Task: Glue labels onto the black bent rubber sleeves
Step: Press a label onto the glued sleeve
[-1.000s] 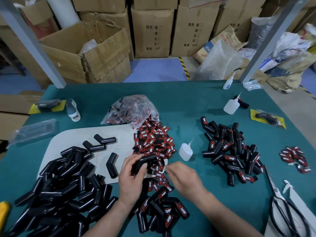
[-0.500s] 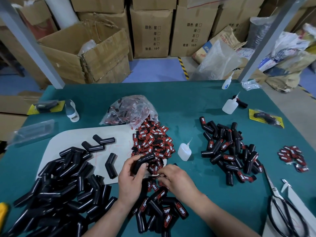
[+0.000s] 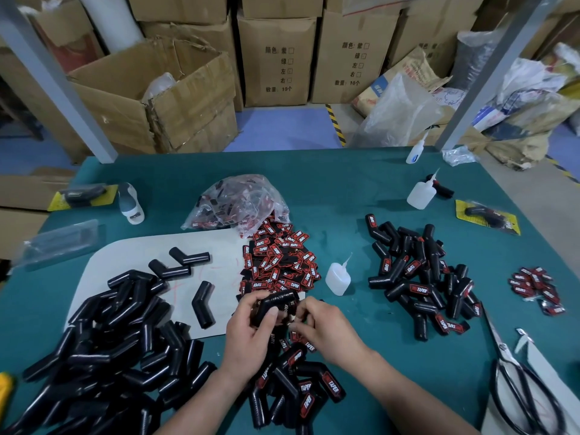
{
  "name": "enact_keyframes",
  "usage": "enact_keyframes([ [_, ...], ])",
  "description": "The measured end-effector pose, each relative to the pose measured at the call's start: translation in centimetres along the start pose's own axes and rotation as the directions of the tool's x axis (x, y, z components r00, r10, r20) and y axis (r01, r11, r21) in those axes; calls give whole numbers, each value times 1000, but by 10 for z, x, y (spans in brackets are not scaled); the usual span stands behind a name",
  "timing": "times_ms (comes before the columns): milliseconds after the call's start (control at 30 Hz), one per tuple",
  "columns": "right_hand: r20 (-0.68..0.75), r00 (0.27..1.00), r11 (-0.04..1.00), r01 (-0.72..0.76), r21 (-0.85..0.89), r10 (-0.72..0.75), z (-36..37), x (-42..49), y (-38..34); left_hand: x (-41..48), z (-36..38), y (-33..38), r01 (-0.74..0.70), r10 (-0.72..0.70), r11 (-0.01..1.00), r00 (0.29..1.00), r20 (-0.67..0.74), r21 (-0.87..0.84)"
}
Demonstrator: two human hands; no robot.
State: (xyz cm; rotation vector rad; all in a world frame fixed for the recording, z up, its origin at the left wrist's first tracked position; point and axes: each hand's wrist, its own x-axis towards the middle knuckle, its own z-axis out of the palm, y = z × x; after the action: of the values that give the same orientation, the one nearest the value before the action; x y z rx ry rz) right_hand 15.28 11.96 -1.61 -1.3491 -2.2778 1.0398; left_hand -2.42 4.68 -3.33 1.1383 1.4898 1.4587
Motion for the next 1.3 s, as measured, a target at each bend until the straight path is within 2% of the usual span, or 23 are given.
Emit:
enact_keyframes([
  [67, 1, 1000, 1000, -20, 11, 20, 1, -1, 0, 4, -1, -2, 38, -38, 994, 999, 0, 99],
  [167, -27, 994, 990, 101, -95, -104, 4, -2, 0, 6, -1, -1, 44, -45, 983, 999, 2, 180],
  [300, -27, 936, 916, 338, -216, -352, 8, -5, 2, 5, 0, 3, 38, -40, 988, 999, 8, 151],
  [367, 3, 916, 879, 387, -280, -402, 9, -7, 2, 6, 0, 2, 64, -64, 992, 998, -5, 105],
  [433, -11, 901, 871, 415, -265, -433, 8, -9, 2, 6, 0, 2, 58, -55, 993, 998, -32, 104],
  [533, -174, 919, 935, 351, -41, -353, 2, -9, 0, 3, 0, 4, -5, 8, 998, 999, -49, 59],
  [633, -323, 902, 947, 318, 50, -286, -3, -5, 3, 3, -2, 3, -80, 85, 993, 995, -47, 91],
  [700, -374, 879, 941, 336, 49, -294, -2, -3, 6, 5, -2, 4, -126, 132, 985, 990, -46, 119],
  [800, -424, 838, 921, 388, 22, -343, 4, -2, 7, 3, 1, 7, -120, 128, 986, 989, -73, 112],
  [900, -459, 819, 915, 402, 30, -345, 4, -1, 7, -7, 3, 12, -93, 94, 996, 988, -126, 12],
  [1033, -460, 829, 928, 373, 29, -319, -1, 0, 8, -23, 6, 23, -278, 276, 961, 955, -111, -2],
  [1133, -482, 796, 912, 409, -16, -366, 3, 1, 14, -24, 10, 24, -258, 256, 966, 953, -159, 13],
  [1233, -517, 766, 896, 444, -6, -382, 5, 3, 16, -25, 12, 26, -298, 295, 954, 937, -190, 11],
  [1300, -555, 740, 890, 457, 0, -380, 6, 3, 17, -25, 13, 26, -273, 262, 962, 938, -228, -15],
])
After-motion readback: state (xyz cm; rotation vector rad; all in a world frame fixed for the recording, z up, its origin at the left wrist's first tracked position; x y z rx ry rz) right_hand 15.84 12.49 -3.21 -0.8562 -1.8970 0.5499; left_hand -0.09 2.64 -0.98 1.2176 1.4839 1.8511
